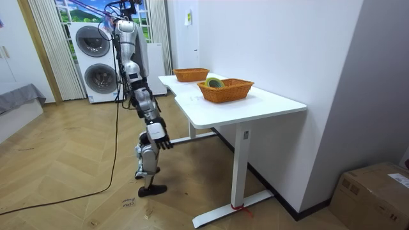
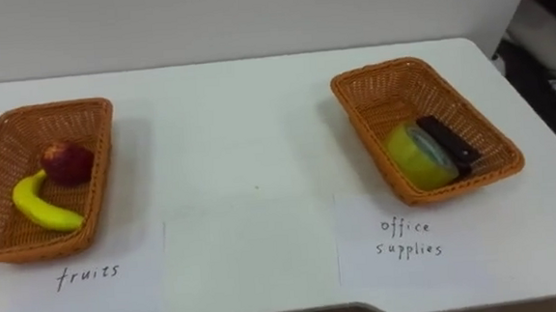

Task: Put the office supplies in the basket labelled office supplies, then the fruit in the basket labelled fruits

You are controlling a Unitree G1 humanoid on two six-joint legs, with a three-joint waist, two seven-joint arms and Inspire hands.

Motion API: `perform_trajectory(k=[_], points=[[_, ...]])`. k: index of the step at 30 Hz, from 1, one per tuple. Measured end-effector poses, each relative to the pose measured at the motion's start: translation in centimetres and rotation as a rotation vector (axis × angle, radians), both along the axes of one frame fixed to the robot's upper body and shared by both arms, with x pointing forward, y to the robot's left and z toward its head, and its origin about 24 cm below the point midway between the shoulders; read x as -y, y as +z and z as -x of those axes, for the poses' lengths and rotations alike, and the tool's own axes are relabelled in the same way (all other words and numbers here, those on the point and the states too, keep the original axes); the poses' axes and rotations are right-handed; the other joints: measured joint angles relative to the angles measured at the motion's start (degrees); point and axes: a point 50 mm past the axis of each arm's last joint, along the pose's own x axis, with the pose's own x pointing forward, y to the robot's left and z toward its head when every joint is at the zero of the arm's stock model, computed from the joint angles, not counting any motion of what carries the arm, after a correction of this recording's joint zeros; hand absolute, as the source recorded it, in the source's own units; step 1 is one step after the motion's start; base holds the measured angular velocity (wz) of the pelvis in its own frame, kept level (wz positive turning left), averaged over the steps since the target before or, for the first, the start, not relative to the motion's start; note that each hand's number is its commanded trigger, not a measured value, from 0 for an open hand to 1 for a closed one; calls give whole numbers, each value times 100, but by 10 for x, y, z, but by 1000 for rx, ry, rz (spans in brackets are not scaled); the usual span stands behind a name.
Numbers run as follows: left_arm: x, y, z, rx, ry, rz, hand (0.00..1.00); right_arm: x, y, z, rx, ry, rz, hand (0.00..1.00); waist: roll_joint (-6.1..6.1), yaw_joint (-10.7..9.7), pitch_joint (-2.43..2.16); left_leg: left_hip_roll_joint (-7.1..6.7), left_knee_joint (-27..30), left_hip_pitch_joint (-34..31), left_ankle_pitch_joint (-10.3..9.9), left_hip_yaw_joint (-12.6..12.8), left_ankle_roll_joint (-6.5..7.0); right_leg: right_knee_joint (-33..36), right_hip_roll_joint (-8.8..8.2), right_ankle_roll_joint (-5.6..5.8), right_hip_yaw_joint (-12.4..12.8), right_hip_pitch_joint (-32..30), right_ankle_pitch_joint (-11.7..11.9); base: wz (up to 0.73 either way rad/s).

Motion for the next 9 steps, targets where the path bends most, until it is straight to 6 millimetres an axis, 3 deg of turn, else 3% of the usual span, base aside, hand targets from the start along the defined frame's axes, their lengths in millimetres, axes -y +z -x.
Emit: perform_trajectory(k=[4,9], points=[[3,-1,0,-1,-5,8,0,-7,1,-17,28,104,-12,0,34,72,10,6,72,0,-58,-78,-12,-65,11,0,-69,101,4,10],[4,-1,3,-7,5,13,0,-7,1,-16,24,138,-18,0,53,74,29,-9,80,11,-67,-188,-8,-171,1,5,-173,222,0,13]])
